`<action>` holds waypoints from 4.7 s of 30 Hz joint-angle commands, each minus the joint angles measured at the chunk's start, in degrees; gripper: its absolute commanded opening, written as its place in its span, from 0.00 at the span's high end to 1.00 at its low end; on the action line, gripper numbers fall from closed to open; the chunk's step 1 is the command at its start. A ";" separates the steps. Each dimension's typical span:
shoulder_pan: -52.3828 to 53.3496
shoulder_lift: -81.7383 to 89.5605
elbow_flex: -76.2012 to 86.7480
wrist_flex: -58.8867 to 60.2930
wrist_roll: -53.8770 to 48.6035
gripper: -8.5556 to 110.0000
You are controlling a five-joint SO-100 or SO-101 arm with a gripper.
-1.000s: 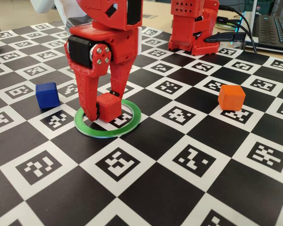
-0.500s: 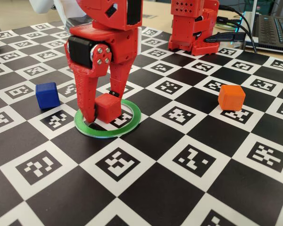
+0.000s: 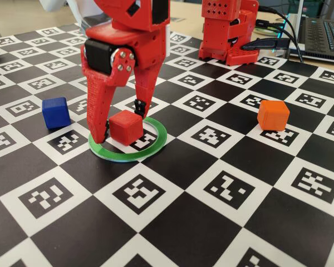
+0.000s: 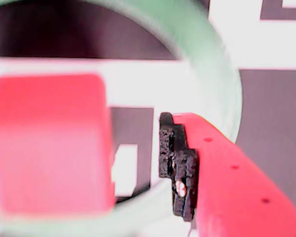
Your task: Grab the red cube then put it in the green circle then put the blue cube on top and finally the orange cube on top
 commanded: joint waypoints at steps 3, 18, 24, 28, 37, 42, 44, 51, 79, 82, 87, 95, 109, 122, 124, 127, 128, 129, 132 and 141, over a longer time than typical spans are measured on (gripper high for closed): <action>2.46 10.81 -13.97 7.21 0.26 0.60; 15.29 6.42 -19.86 6.06 -5.80 0.56; 16.26 1.05 -19.78 4.04 -6.50 0.53; 16.08 -3.52 -19.78 3.08 -6.15 0.53; 15.73 -10.11 -21.36 -0.09 -5.98 0.53; 15.21 -10.90 -22.06 -0.62 -5.27 0.53; 15.12 -10.90 -22.15 -0.79 -4.75 0.53; 14.41 -10.81 -22.32 -0.79 -0.88 0.53; 15.29 -8.00 -17.49 -4.31 15.56 0.57; 15.21 -7.73 -17.05 -4.39 15.47 0.66; 15.29 -7.03 -16.61 -4.83 16.00 0.84; 15.91 -3.43 -16.61 -3.60 14.33 0.84; 13.97 14.15 -16.87 6.68 4.66 0.85; 0.62 18.37 -13.10 13.01 -1.58 0.85; -0.88 17.14 -12.83 12.74 -1.67 0.85; -1.76 15.03 -12.22 11.60 -1.49 0.85; -1.85 14.41 -11.60 10.90 -1.49 0.85; -1.85 13.89 -10.90 10.20 -1.49 0.85; -1.85 12.57 -8.70 8.17 -2.02 0.85; -0.79 9.76 -3.96 2.55 -2.11 0.85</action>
